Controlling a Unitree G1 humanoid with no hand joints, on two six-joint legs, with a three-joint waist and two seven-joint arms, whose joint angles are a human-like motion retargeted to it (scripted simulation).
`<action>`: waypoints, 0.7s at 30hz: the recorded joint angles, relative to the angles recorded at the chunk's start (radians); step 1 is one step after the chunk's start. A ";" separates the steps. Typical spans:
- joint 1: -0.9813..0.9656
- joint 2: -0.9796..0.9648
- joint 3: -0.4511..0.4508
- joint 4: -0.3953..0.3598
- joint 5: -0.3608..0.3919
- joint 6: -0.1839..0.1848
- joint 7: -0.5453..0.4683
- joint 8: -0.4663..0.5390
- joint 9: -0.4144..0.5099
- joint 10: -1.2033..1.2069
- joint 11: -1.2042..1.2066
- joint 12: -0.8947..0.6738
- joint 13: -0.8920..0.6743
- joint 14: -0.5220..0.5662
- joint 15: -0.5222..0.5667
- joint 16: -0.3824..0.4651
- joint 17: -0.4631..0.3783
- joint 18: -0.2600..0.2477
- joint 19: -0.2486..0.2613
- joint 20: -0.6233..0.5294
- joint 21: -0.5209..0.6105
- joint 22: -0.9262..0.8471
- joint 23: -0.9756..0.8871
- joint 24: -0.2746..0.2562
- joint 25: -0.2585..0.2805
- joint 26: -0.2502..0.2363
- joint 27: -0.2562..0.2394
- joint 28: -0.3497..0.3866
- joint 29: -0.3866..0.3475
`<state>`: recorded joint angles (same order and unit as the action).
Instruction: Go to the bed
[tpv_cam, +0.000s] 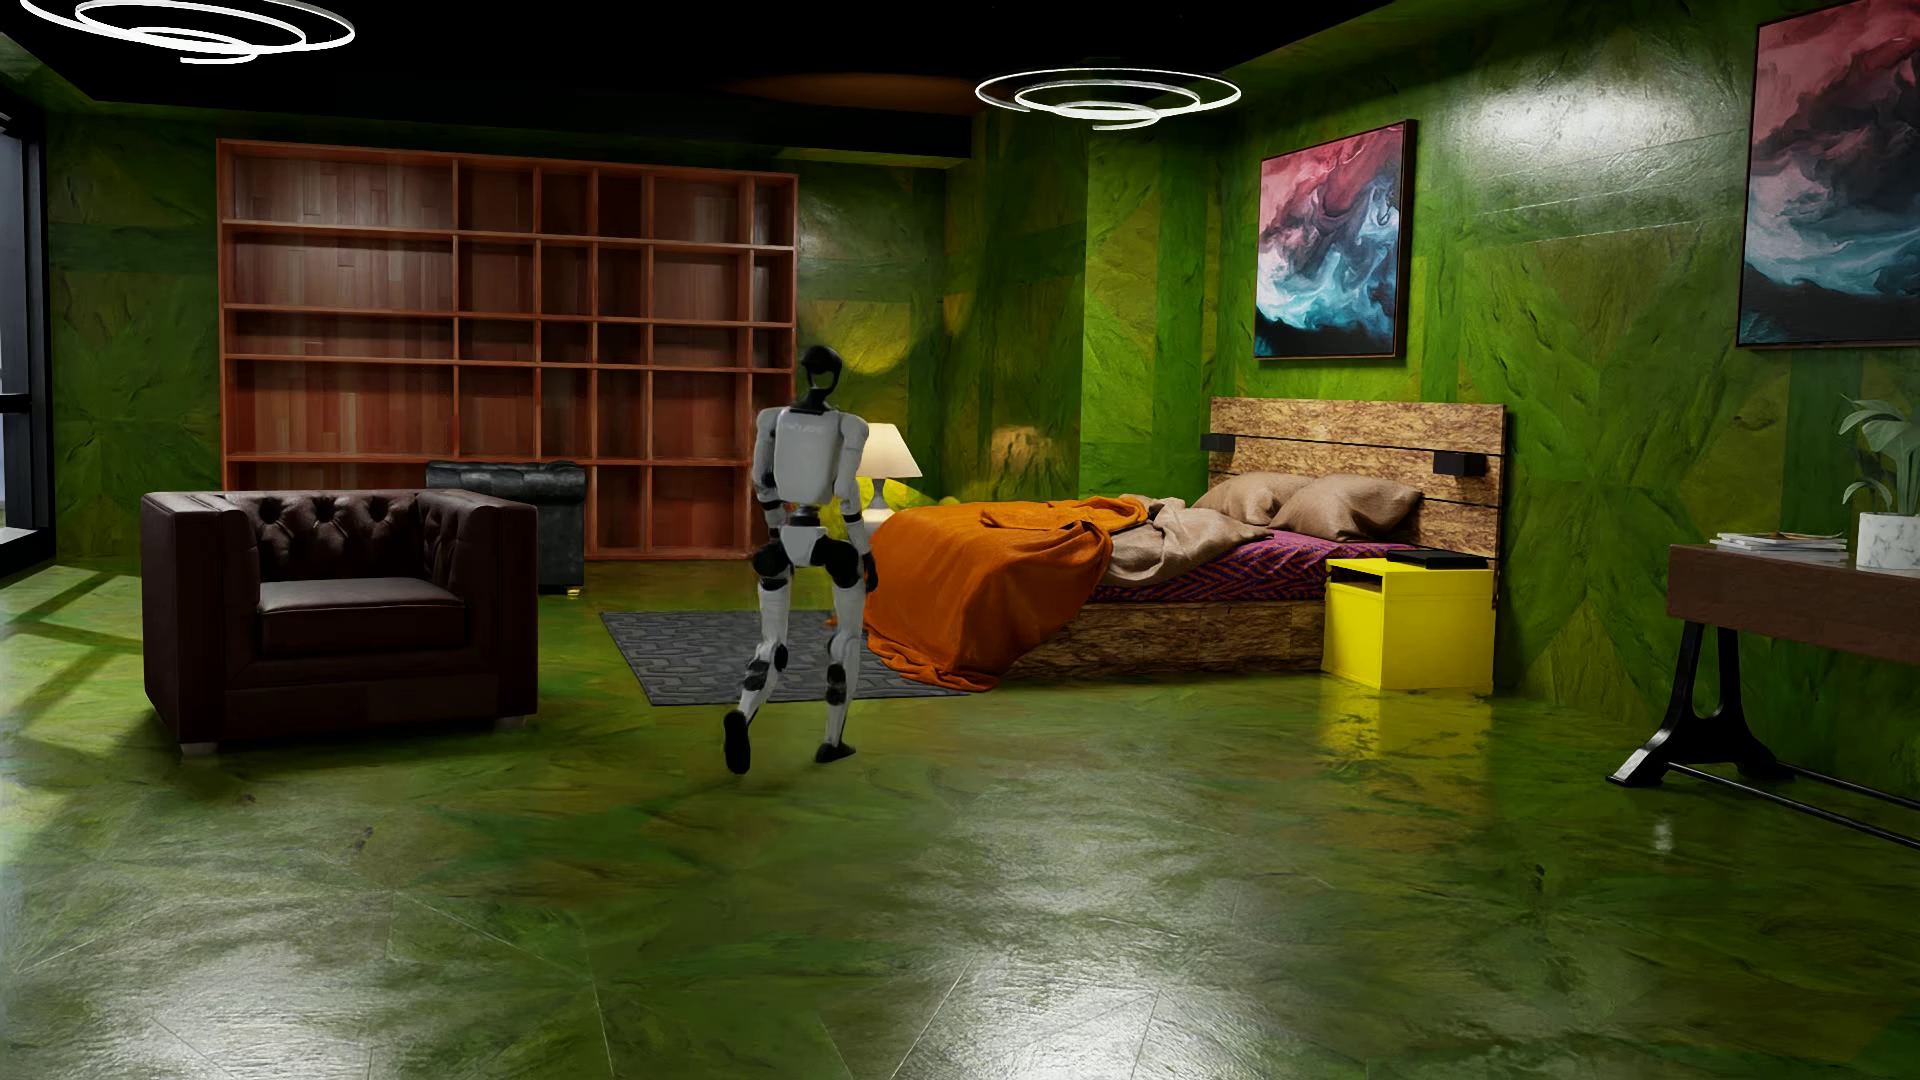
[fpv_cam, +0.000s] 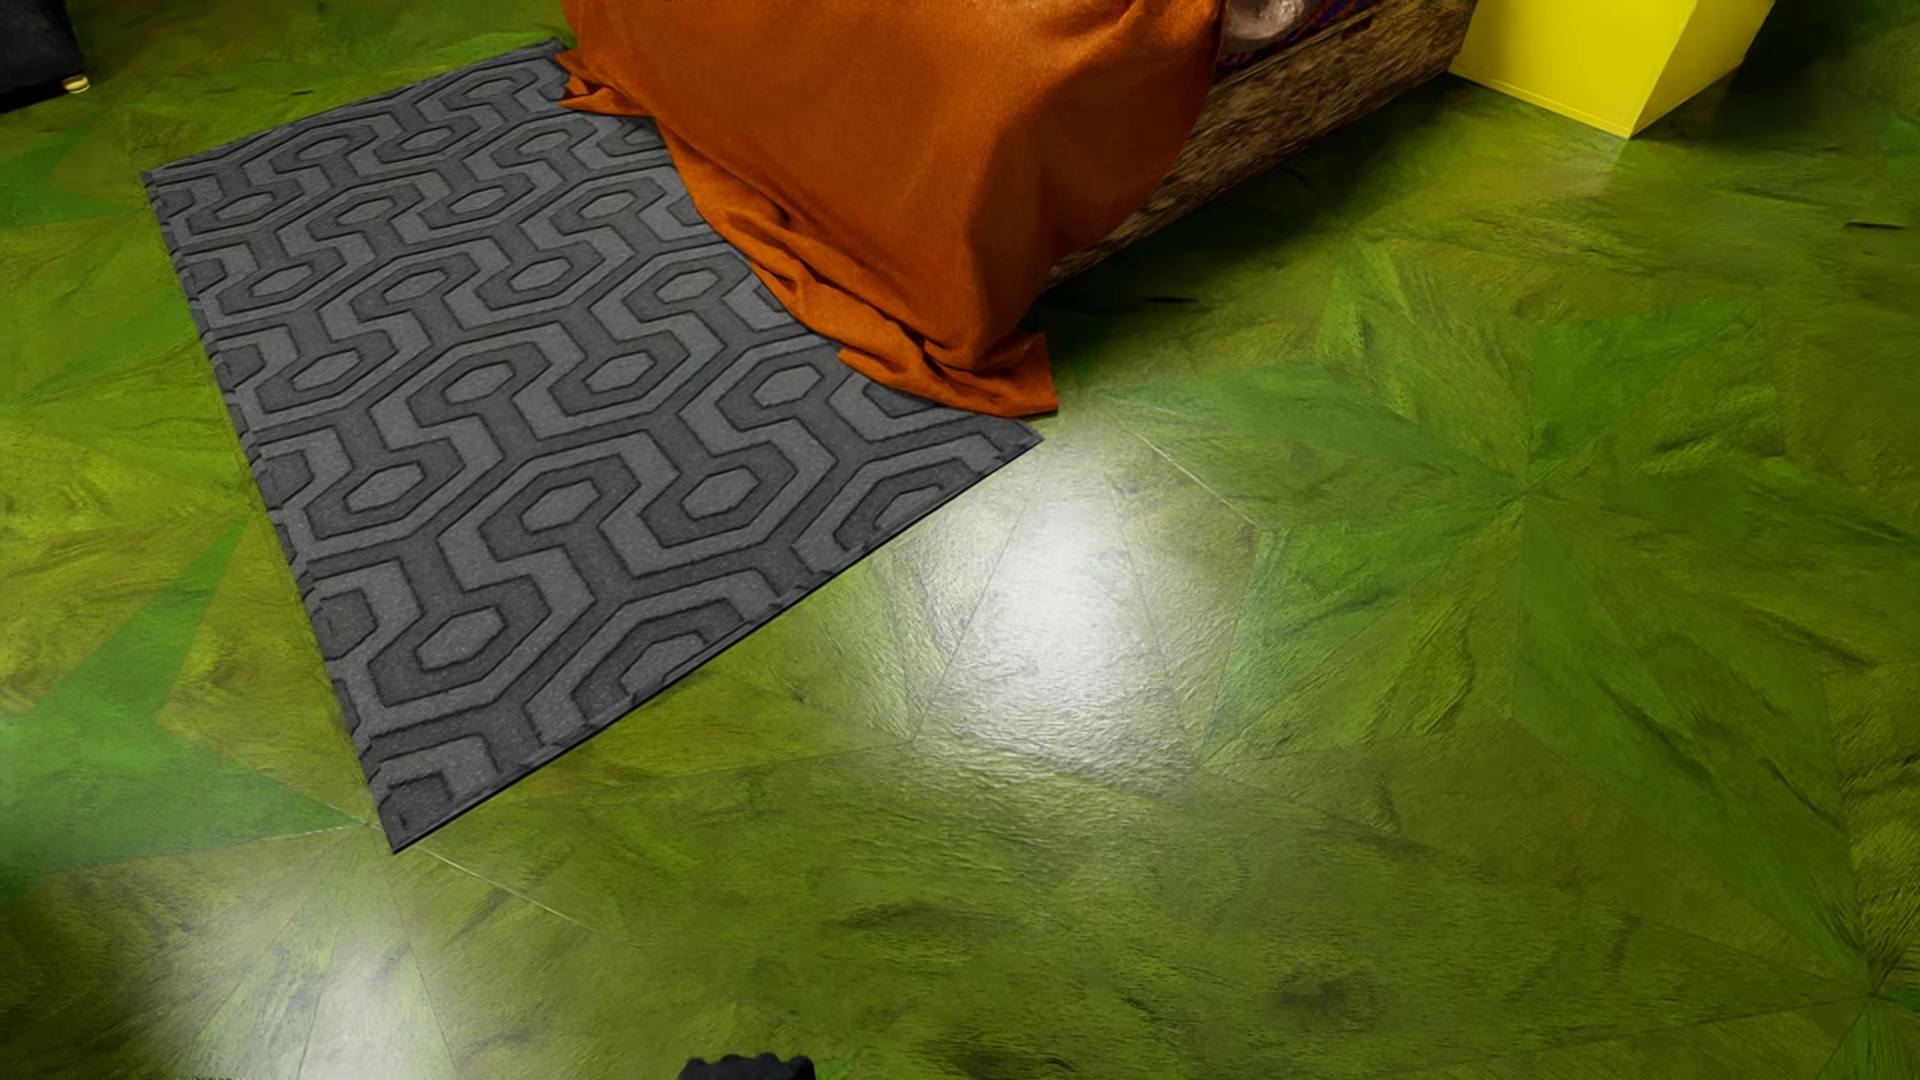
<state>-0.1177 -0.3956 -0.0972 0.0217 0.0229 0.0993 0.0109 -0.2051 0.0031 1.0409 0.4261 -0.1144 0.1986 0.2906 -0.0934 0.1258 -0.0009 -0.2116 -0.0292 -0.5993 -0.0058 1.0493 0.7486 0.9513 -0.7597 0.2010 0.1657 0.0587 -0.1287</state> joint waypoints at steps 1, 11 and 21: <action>-0.079 0.041 0.003 0.031 0.021 0.015 -0.006 -0.027 0.006 0.109 0.000 0.016 -0.026 -0.027 -0.028 0.029 0.000 0.000 -0.009 0.012 0.014 -0.054 0.009 -0.001 -0.022 0.028 -0.002 0.046 -0.002; -0.428 0.468 0.149 0.009 0.144 0.021 -0.045 -0.037 0.008 -0.664 -0.119 0.216 -0.240 -0.303 -0.200 0.085 -0.103 0.175 -0.026 0.262 0.125 -0.309 0.114 -0.276 -0.131 -0.011 -0.100 0.140 -0.035; -0.288 0.492 0.195 -0.162 -0.012 -0.157 -0.034 0.117 -0.007 -0.682 0.334 0.262 -0.109 -0.220 0.281 -0.102 -0.137 0.300 0.218 0.406 0.269 0.006 0.078 -0.216 -0.076 0.027 -0.076 0.181 0.083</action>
<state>-0.4057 0.0963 0.0980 -0.1404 0.0105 -0.0582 -0.0229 -0.0882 -0.0035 0.3593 0.7597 0.1473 0.0895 0.0701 0.1873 0.0233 -0.1383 0.0888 0.1888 -0.1938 0.2637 1.0554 0.8264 0.7353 -0.8354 0.2281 0.0898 0.2399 -0.0452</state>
